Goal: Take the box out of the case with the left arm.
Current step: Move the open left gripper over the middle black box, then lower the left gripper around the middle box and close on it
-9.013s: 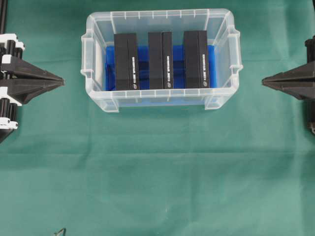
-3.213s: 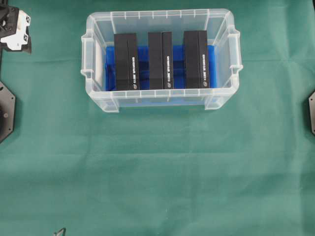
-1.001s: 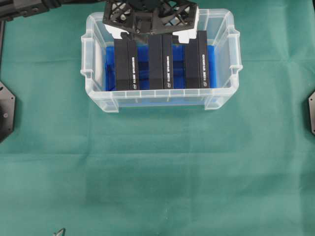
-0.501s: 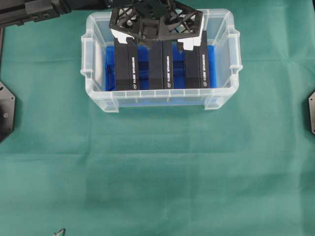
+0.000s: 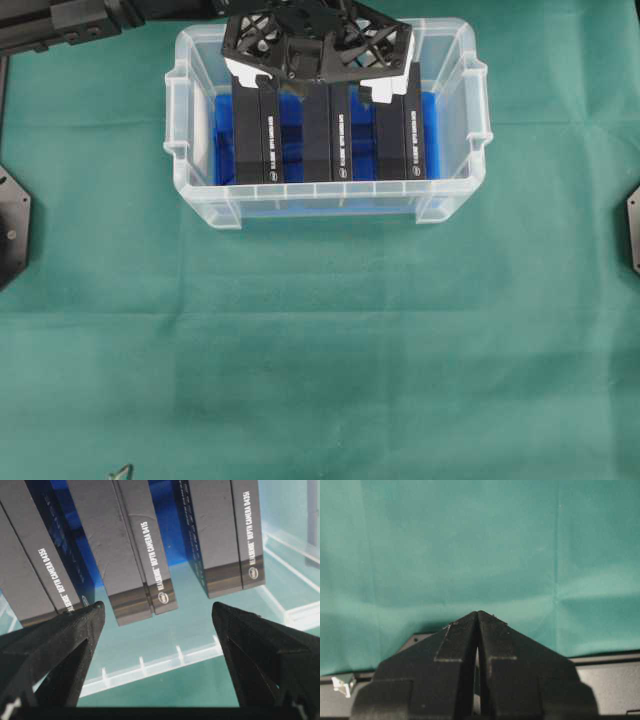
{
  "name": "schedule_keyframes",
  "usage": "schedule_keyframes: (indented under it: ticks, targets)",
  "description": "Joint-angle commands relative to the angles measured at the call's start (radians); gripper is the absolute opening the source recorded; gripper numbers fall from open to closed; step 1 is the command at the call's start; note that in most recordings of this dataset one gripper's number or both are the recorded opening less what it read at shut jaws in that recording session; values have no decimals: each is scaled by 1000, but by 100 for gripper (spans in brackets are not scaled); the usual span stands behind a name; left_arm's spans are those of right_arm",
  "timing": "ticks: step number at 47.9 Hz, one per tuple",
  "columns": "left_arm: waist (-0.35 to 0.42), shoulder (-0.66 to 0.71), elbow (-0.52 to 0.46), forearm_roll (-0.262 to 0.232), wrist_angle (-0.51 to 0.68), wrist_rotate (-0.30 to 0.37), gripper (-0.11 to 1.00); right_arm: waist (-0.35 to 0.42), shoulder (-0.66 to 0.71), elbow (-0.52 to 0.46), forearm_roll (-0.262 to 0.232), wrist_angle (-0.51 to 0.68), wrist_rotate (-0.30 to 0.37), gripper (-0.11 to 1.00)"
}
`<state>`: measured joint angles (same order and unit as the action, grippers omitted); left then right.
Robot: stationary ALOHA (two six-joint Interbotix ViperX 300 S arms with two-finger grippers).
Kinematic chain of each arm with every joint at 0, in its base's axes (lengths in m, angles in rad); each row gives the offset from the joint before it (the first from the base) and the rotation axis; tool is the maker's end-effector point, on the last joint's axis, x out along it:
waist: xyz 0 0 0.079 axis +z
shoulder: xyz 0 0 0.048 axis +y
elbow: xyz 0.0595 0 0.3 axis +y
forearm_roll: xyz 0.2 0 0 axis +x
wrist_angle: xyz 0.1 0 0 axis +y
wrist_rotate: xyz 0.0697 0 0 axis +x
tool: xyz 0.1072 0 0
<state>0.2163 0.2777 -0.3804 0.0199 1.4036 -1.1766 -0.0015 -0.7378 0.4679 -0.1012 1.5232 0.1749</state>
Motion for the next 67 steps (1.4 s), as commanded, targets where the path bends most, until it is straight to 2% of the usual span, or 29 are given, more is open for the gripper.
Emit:
schedule_keyframes:
  ticks: [1,34,67]
  targets:
    - [2,-20,-20,2,-3,-2,83,-2,3,-11,-2,-6,-2,0]
    - [2,0,64,3,-103,-3,83,-2,3,-2,-11,-6,0,0]
    - [18,21,117,8,-133,-2,83,-2,0,0,-26,-6,-2,0]
